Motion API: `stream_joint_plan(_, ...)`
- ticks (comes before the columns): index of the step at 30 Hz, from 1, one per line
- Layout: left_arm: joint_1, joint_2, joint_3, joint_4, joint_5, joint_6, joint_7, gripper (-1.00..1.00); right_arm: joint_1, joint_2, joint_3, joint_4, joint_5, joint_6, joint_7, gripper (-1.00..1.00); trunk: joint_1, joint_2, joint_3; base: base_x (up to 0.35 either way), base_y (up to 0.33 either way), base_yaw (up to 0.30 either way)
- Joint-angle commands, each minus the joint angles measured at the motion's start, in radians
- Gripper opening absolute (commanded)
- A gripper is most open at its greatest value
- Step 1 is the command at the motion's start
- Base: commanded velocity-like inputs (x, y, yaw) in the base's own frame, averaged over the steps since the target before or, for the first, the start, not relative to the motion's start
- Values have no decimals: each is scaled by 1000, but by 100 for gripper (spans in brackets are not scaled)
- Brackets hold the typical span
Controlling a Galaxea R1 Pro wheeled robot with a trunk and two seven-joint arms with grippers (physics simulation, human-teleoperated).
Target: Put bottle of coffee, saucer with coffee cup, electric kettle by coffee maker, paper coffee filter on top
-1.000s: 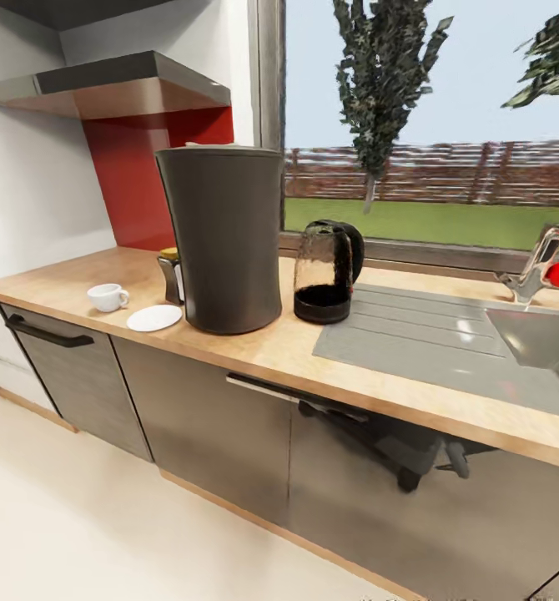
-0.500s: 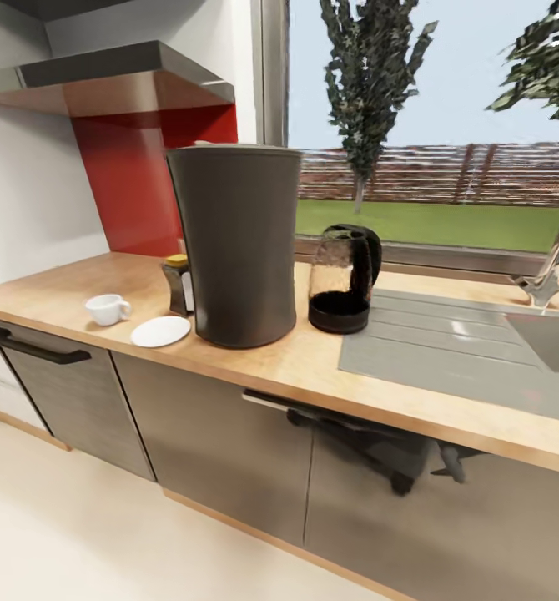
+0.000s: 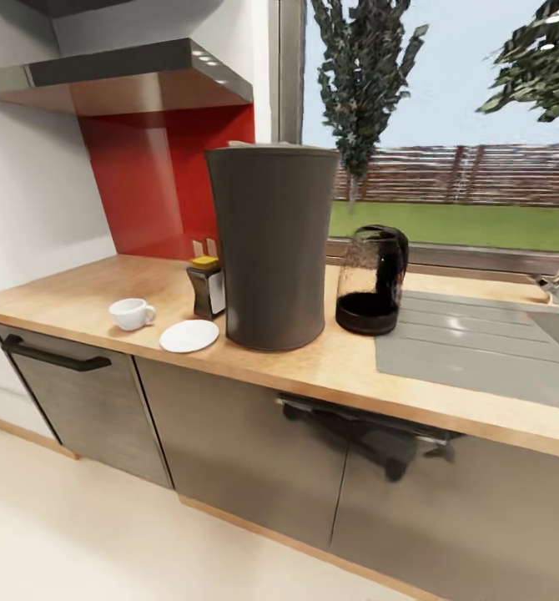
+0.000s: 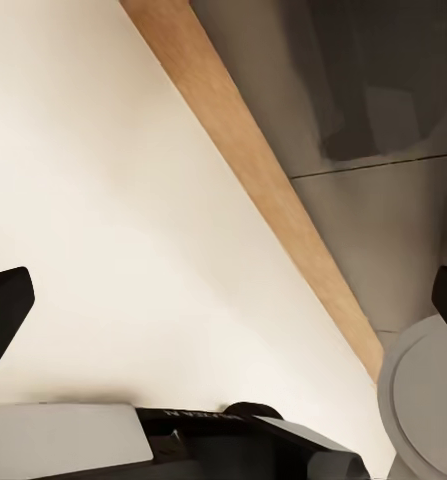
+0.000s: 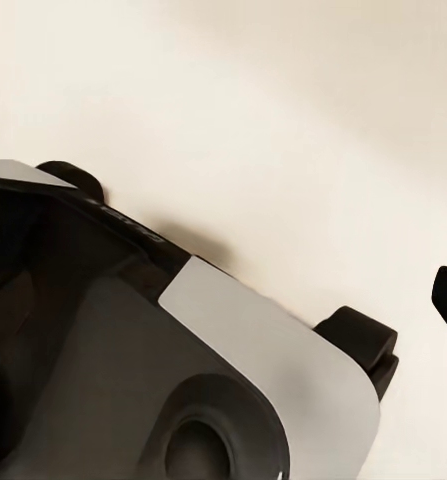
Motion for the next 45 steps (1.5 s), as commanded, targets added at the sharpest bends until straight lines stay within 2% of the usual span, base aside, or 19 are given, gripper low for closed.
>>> stream_joint_plan(1,0,0,8,1,-8,-6,-2,100,-2,0,9,4,-9,-5,4,100,0,0,0,1,115,-227)
stream_joint_plan(11,0,0,8,1,-8,-6,-2,100,-2,0,9,4,-9,-5,4,100,0,0,5,0,112,-226)
stream_joint_plan(29,0,0,8,1,-8,-6,-3,100,-2,0,9,4,-9,-5,3,100,0,0,5,0,303,-20)
stream_joint_plan(36,0,1,8,1,-8,-6,-2,100,-2,0,9,4,-9,-5,3,100,0,0,5,0,312,-203)
stream_joint_plan(45,0,0,8,0,-8,-5,-2,100,-2,1,9,4,-9,-4,7,100,0,0,5,0,287,-25)
